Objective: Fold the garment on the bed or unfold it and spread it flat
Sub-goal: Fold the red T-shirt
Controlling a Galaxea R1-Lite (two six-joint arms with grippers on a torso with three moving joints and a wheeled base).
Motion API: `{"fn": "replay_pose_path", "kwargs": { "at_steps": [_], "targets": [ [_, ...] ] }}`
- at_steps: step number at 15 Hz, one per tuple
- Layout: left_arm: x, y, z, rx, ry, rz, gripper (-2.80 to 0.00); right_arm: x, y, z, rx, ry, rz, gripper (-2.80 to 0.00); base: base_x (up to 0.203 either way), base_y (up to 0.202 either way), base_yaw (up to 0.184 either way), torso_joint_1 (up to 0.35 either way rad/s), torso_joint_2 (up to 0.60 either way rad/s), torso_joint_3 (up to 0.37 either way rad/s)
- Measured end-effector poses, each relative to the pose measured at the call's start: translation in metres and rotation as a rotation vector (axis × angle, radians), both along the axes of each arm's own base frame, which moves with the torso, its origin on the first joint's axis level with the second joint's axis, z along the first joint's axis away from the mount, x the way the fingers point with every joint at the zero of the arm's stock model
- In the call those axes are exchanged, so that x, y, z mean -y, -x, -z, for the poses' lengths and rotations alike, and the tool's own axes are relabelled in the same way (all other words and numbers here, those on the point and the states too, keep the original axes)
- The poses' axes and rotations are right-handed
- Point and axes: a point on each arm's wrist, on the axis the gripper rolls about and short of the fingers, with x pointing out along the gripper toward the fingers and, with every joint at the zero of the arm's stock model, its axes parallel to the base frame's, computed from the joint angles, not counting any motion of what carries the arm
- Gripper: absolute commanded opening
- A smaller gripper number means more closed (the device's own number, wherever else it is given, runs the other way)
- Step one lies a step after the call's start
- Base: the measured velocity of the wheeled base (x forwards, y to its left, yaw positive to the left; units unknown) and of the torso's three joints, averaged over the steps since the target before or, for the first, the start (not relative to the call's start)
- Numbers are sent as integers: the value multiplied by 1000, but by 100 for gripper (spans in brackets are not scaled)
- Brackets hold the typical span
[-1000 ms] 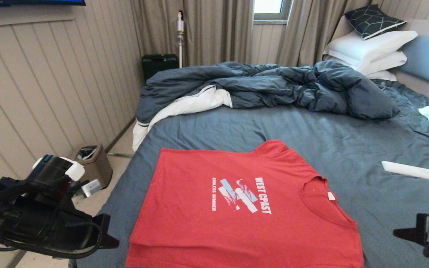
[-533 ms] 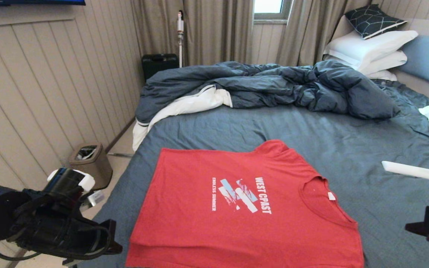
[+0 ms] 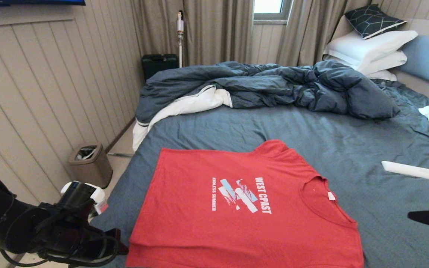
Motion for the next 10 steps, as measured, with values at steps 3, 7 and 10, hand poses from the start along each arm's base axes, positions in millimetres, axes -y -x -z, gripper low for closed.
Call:
{"fn": "replay_pose_path", "kwargs": {
  "at_steps": [3, 7, 10],
  "targets": [
    [6, 3, 4, 4, -62, 10, 0, 3, -7, -5, 17, 6, -3, -280, 0, 0, 0, 0, 0, 0],
    [21, 1, 8, 44, -94, 32, 0, 7, -16, -10, 26, 6, -3, -280, 0, 0, 0, 0, 0, 0],
    [33, 3, 10, 21, -87, 38, 0, 9, -20, -18, 52, 18, -3, -280, 0, 0, 0, 0, 0, 0]
  ]
}}
